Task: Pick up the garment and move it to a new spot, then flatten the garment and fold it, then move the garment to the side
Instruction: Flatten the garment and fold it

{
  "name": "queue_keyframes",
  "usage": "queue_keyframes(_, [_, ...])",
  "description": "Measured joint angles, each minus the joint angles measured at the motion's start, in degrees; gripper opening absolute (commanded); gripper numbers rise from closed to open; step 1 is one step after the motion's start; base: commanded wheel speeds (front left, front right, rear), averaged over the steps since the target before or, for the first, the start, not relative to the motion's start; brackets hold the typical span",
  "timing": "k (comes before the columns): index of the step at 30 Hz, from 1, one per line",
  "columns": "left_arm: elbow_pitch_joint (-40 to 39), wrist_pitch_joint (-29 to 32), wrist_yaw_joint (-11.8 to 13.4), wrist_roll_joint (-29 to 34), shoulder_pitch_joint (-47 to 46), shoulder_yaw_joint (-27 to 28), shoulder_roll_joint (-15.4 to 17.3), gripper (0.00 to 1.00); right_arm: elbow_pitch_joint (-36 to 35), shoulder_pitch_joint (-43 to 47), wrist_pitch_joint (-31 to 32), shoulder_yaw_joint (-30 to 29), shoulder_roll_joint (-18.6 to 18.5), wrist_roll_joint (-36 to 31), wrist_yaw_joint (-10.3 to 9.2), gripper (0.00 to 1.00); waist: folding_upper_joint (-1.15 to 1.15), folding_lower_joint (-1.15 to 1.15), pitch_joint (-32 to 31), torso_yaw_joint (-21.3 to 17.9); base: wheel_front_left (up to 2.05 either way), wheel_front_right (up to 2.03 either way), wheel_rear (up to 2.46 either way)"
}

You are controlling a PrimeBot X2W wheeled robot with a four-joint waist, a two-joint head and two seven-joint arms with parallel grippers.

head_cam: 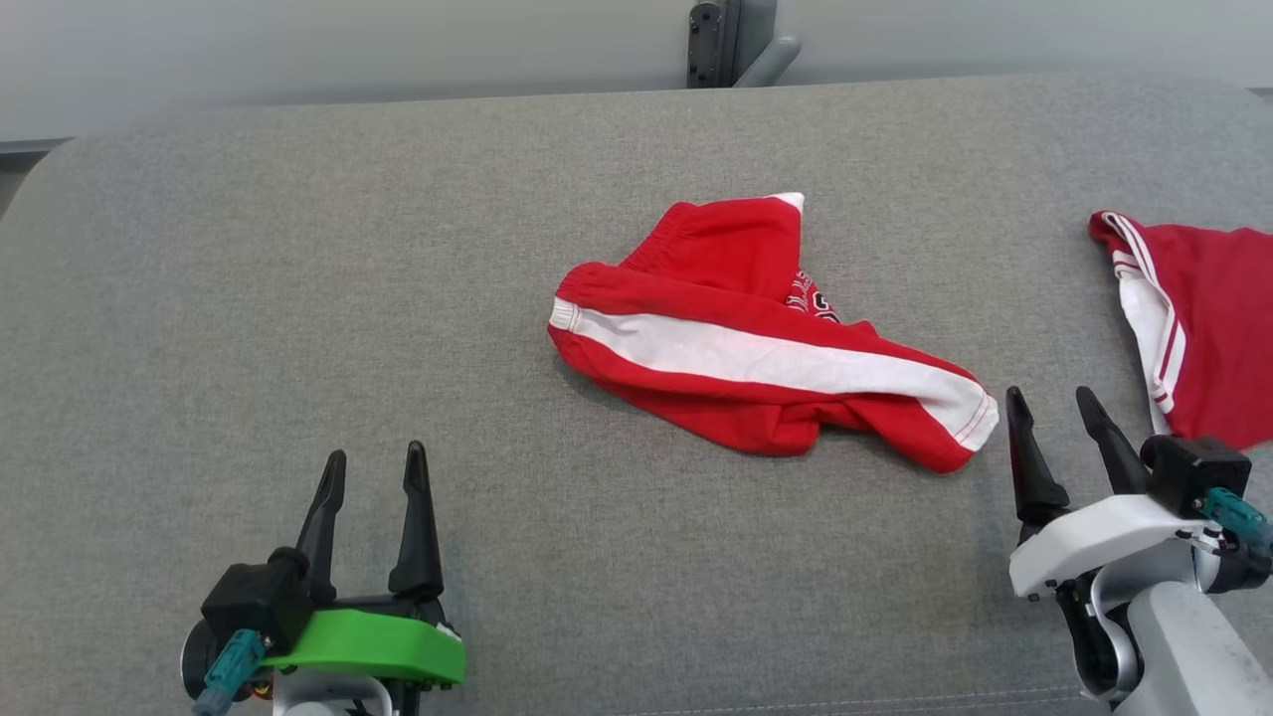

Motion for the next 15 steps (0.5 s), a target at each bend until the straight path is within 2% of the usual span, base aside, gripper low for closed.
queue_keyframes(8, [-0.02,0.0,0.05,0.1,0.55,0.18,0.0,1.0,-9.23,4.03,-0.78,-5.04,6.28,-8.04,0.01,1.0,0.0,0.0,-2.11,-1.59,0.0,0.0,0.0])
queue_keyframes(15, [-0.03,0.0,0.03,0.4,1.2,0.55,0.0,1.0,-14.7,7.85,-0.94,-5.97,8.73,-11.59,0.01,1.0,0.0,0.0,-3.46,-2.49,0.0,0.0,0.0])
